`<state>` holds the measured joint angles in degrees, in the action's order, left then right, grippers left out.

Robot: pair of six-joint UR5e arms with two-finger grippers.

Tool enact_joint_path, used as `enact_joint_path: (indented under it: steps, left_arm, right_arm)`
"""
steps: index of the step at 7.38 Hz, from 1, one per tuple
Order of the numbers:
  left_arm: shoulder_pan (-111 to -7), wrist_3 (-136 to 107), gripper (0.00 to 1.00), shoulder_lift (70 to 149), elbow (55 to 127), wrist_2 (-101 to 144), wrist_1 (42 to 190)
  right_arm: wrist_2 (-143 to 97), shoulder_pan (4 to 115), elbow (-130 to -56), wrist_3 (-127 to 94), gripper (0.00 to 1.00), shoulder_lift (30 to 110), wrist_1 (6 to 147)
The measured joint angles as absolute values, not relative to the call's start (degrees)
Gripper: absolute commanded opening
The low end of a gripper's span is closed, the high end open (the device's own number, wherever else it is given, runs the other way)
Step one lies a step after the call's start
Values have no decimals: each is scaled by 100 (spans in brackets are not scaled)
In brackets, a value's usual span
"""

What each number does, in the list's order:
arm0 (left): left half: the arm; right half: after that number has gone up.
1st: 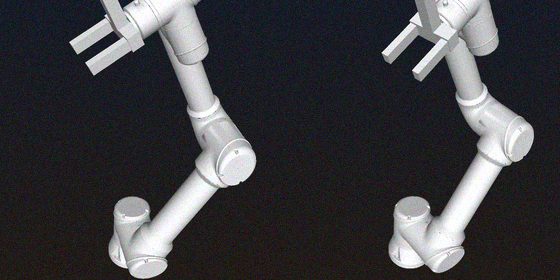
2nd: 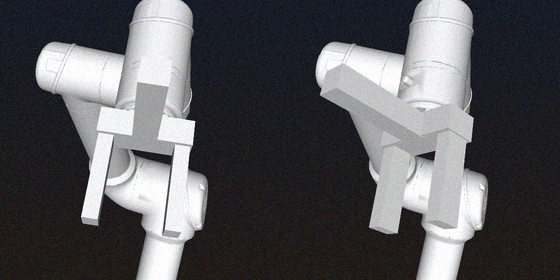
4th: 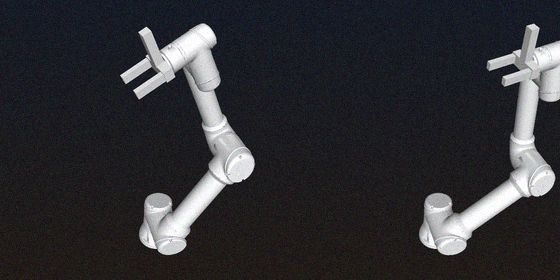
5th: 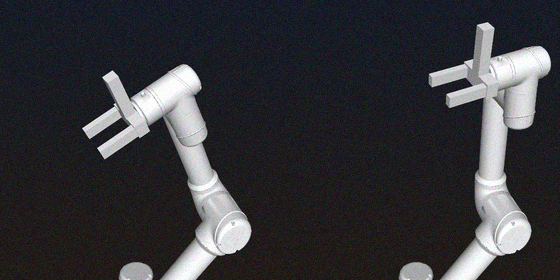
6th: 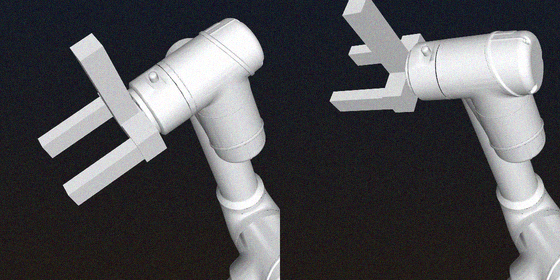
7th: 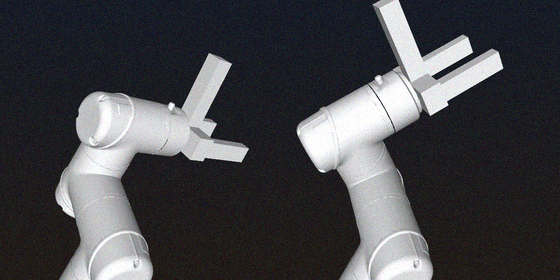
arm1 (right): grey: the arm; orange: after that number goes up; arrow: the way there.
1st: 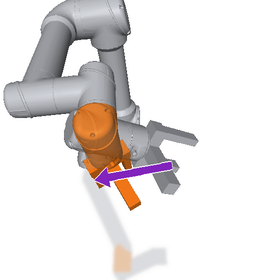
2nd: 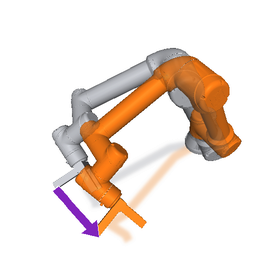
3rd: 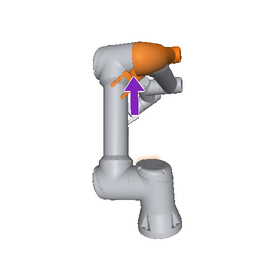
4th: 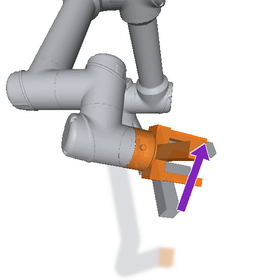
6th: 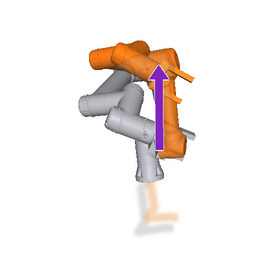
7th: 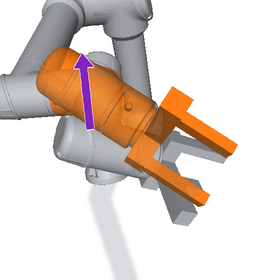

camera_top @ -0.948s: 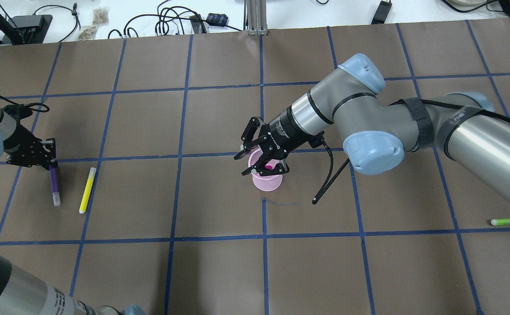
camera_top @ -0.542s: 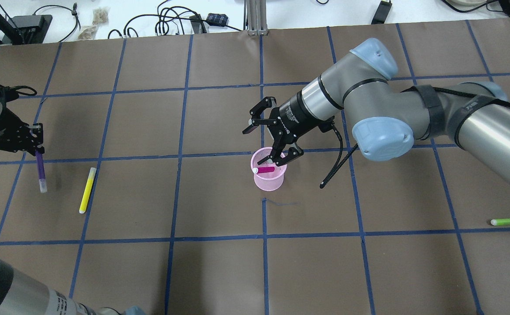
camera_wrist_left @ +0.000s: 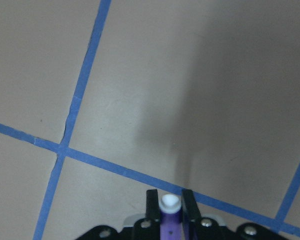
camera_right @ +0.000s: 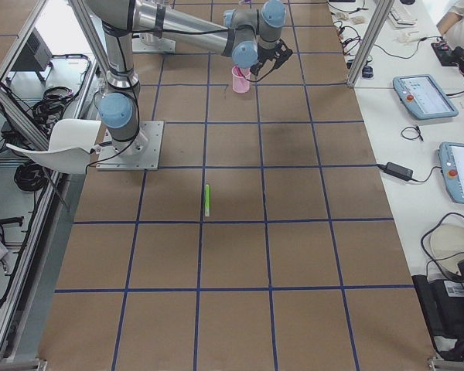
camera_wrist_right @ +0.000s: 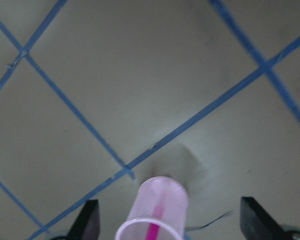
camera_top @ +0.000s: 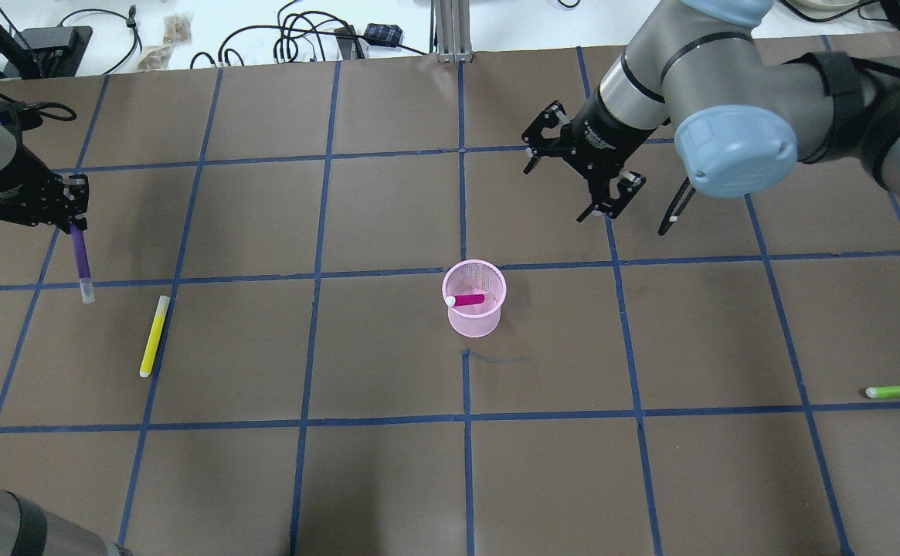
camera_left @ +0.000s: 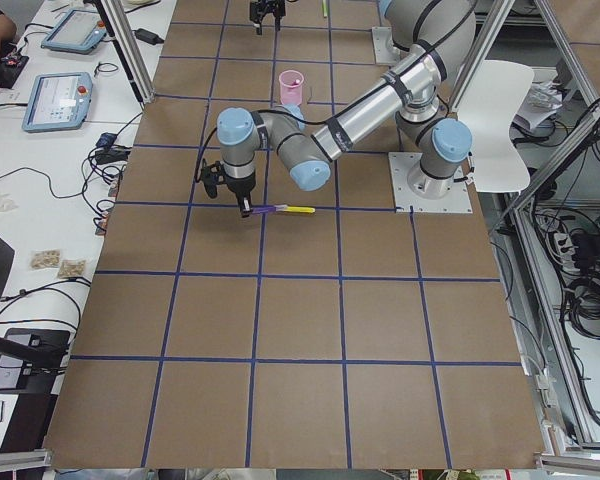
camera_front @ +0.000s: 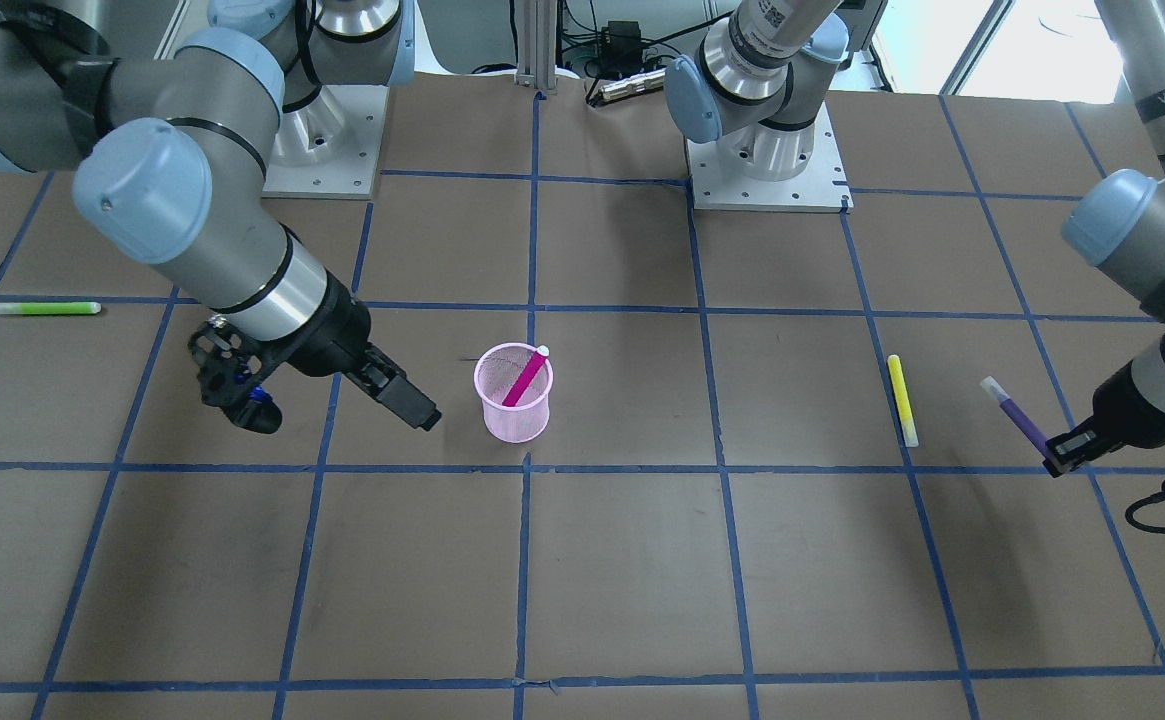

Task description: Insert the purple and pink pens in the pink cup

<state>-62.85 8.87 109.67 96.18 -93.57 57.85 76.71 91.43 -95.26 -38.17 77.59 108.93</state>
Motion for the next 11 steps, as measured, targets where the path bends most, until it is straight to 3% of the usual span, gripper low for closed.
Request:
enact_joint_path:
  steps: [5,7,11]
  left_arm:
    - [-8410,-824,0,10376,9195,-9941,5455]
    - [-9320,-1902,0,10396,9233,-10105,5058]
    - [-10856,-4292,0,10520,9349,-10474,4786]
  right_arm:
    - [9252,8952,-7806,-971,100,8032,8789]
    - [9167,8955,-7731,14,100,8388,8632]
    - [8952,8852,-8360,305,100,8536,9079]
